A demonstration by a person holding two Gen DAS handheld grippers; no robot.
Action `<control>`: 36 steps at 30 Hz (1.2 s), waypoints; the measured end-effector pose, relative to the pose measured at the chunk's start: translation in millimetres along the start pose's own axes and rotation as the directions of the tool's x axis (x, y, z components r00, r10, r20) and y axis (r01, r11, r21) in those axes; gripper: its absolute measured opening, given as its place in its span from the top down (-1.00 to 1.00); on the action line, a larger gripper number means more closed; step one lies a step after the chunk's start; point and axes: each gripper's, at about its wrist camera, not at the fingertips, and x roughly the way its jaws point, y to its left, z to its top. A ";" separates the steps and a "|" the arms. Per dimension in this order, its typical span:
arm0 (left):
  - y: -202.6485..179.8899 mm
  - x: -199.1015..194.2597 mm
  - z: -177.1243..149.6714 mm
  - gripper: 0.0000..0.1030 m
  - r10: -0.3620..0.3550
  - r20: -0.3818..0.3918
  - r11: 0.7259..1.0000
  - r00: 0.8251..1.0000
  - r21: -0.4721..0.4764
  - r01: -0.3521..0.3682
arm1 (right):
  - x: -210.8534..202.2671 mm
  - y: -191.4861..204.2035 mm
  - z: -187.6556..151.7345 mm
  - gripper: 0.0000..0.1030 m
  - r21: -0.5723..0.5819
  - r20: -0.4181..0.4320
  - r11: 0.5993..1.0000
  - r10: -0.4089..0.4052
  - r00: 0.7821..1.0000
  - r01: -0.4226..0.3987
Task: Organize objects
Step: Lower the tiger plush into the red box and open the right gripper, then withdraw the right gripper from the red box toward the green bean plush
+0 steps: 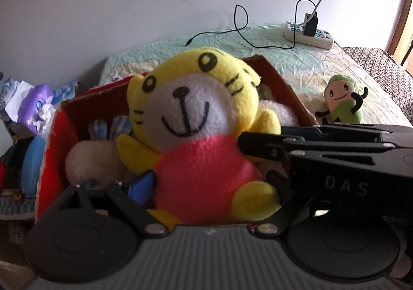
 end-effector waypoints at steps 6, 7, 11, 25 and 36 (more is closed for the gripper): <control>-1.9 2.1 -5.5 -0.86 0.010 -0.011 0.999 1.000 -0.033 -0.010 | -1.0 0.8 -1.9 0.41 -0.025 0.007 1.000 0.000 1.000 0.001; -2.6 1.7 -5.9 -0.86 0.013 -0.009 0.999 1.000 -0.035 -0.014 | -1.4 0.5 -1.8 0.41 -0.025 0.008 1.000 0.001 1.000 -0.001; -2.7 1.0 -7.7 -0.86 0.020 -0.004 0.999 1.000 -0.047 -0.020 | -2.7 -0.2 -2.0 0.41 -0.024 0.008 1.000 0.002 1.000 -0.001; -9.8 -4.6 -8.9 -0.91 0.088 0.002 0.994 0.996 -0.067 -0.088 | -8.3 -0.4 -3.2 0.40 -0.015 0.003 1.000 0.020 1.000 -0.020; -25.7 -8.1 -7.7 -0.91 0.205 -0.002 0.977 0.979 -0.061 -0.204 | -12.0 -8.8 -0.8 0.42 -0.023 -0.033 0.995 0.101 0.994 -0.102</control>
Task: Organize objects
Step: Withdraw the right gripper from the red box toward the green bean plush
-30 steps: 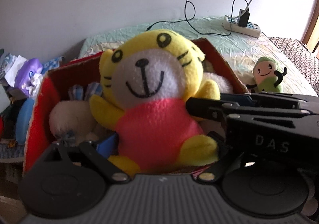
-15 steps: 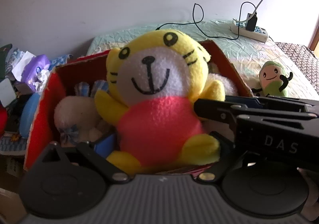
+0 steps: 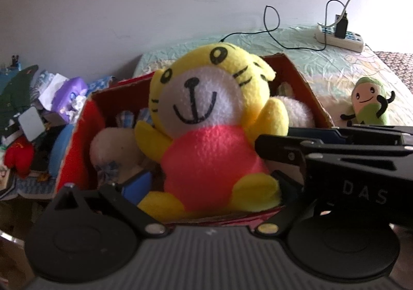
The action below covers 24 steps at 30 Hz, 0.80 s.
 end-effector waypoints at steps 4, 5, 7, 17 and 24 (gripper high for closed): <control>-8.0 -3.3 0.4 -0.91 0.054 -0.003 0.999 0.999 -0.002 -0.054 | -0.6 -4.2 2.8 0.42 -0.008 -0.031 0.999 0.041 0.999 -0.041; -9.9 -4.5 0.2 -0.91 0.066 -0.003 0.998 0.998 -0.004 -0.066 | -0.7 -4.6 3.0 0.42 -0.010 -0.036 0.999 0.050 0.998 -0.050; -13.3 -6.5 -0.4 -0.91 0.088 -0.004 0.996 0.996 -0.012 -0.088 | -1.1 -6.5 4.0 0.42 -0.012 -0.049 0.997 0.072 0.996 -0.072; -26.8 -27.8 -0.7 -0.91 0.187 0.005 0.981 0.982 -0.060 -0.186 | -18.5 -21.1 6.0 0.35 0.027 -0.063 0.985 0.173 0.983 -0.172; -48.8 -62.1 3.1 -0.91 0.243 0.099 0.970 0.965 -0.035 -0.240 | -60.5 -48.0 6.0 0.34 0.088 0.008 0.962 0.258 0.966 -0.257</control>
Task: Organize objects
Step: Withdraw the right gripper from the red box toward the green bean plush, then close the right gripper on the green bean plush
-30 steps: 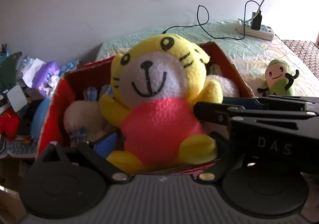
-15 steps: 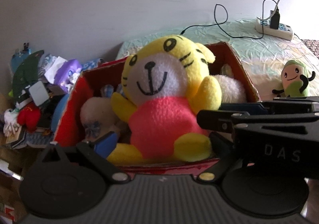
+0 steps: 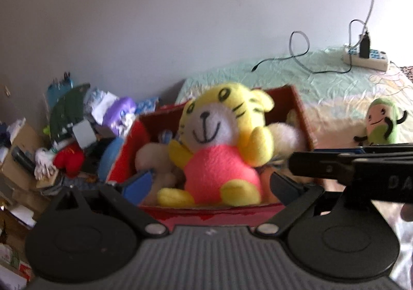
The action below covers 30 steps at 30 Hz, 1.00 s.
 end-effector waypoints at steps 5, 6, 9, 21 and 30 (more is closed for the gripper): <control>-33.8 -16.8 8.9 -0.91 -0.038 0.059 0.998 0.998 0.054 0.035 | -35.8 -31.9 -0.3 0.28 0.105 0.037 0.994 -0.025 0.999 0.021; -42.0 -18.7 10.8 -0.91 -0.051 0.069 0.997 0.996 0.066 0.047 | -43.1 -40.0 -0.8 0.28 0.128 0.045 0.991 -0.038 0.998 0.032; -68.5 -26.5 15.6 -0.91 -0.094 0.091 0.991 0.991 0.105 0.084 | -64.8 -61.0 -5.5 0.28 0.175 0.057 0.981 -0.098 0.994 0.086; -165.8 -0.3 28.8 -0.84 -0.348 -0.001 0.928 0.937 0.143 0.345 | -121.8 -130.6 -16.7 0.26 0.326 0.046 0.900 -0.320 0.946 0.288; -197.8 52.8 46.0 -0.73 -0.468 -0.073 0.877 0.881 0.081 0.473 | -119.7 -176.6 1.1 0.14 0.446 0.040 0.851 -0.329 0.944 0.278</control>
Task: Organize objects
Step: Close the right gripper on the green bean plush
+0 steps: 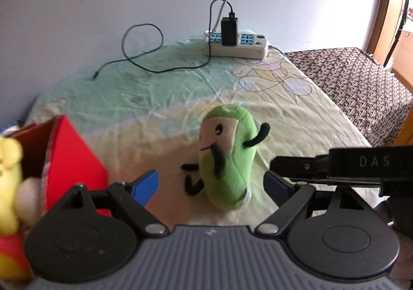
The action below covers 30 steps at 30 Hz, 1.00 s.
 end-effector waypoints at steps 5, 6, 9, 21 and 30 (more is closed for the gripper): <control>7.5 33.4 10.3 -0.38 -0.070 -0.071 0.996 0.995 -0.061 0.066 | 25.0 -4.5 13.3 0.14 0.055 -0.028 0.998 0.012 1.000 -0.011; 8.4 37.9 11.2 -0.37 -0.076 -0.078 0.995 0.994 -0.069 0.071 | 30.3 -5.7 14.6 0.14 0.064 -0.035 0.998 0.013 0.999 -0.011; 11.8 49.3 14.1 -0.37 -0.112 -0.097 0.991 0.989 -0.090 0.104 | 42.4 -8.6 17.4 0.12 0.093 -0.054 0.995 0.024 0.998 -0.019; 19.7 78.1 19.4 -0.20 -0.137 -0.143 0.988 0.980 -0.089 0.125 | 71.2 -13.7 21.5 -0.09 0.121 -0.109 0.990 0.083 0.991 -0.070; 12.9 59.7 11.1 -0.19 -0.136 -0.155 0.990 0.978 -0.057 0.128 | 54.4 -5.1 13.8 -0.04 0.084 -0.163 0.993 0.092 0.982 -0.080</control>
